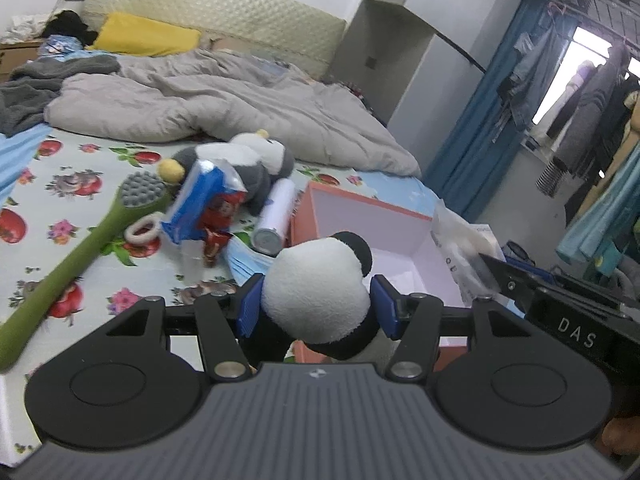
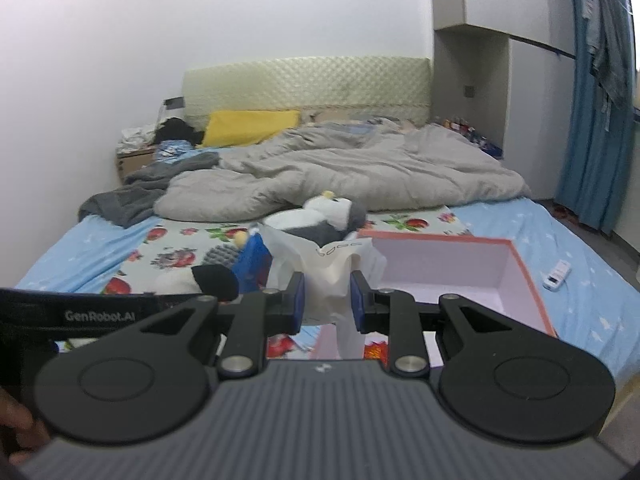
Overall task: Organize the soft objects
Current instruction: 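Carry the panda with the left gripper while the right carries the tissue bag over the box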
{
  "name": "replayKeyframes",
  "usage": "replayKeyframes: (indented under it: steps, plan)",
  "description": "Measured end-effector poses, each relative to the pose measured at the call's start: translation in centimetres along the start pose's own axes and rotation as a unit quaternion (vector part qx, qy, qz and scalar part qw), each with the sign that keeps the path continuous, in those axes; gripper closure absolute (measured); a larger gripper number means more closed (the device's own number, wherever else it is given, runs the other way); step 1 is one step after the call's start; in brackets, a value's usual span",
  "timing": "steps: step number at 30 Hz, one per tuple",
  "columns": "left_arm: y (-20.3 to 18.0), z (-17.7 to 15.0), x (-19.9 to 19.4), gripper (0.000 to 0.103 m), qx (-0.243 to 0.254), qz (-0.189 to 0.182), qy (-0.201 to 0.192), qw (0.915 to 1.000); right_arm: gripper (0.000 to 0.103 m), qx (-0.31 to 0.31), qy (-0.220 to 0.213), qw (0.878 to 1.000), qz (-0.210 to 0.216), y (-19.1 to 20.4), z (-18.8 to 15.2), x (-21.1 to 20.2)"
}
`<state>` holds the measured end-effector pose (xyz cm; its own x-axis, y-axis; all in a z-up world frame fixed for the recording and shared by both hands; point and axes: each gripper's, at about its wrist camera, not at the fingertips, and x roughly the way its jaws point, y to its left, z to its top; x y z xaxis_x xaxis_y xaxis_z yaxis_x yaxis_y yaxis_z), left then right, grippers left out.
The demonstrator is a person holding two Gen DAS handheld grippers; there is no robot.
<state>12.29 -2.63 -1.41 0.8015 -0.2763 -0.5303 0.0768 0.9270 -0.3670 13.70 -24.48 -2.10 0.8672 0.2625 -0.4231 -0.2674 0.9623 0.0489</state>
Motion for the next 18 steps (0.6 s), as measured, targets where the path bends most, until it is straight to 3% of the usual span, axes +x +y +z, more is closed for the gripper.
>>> replayKeyframes:
  steps: [10, 18]
  plan:
    - [-2.2, 0.6, 8.3, 0.040, 0.031, -0.025, 0.052, 0.9978, 0.076, 0.043, 0.038, 0.997, -0.060, -5.6, -2.1, 3.7]
    - [-4.3, 1.3, 15.9, 0.040, 0.054, -0.034, 0.094, 0.9935, 0.075, 0.077, 0.073, 0.991, -0.078, -9.6, -3.1, 7.7]
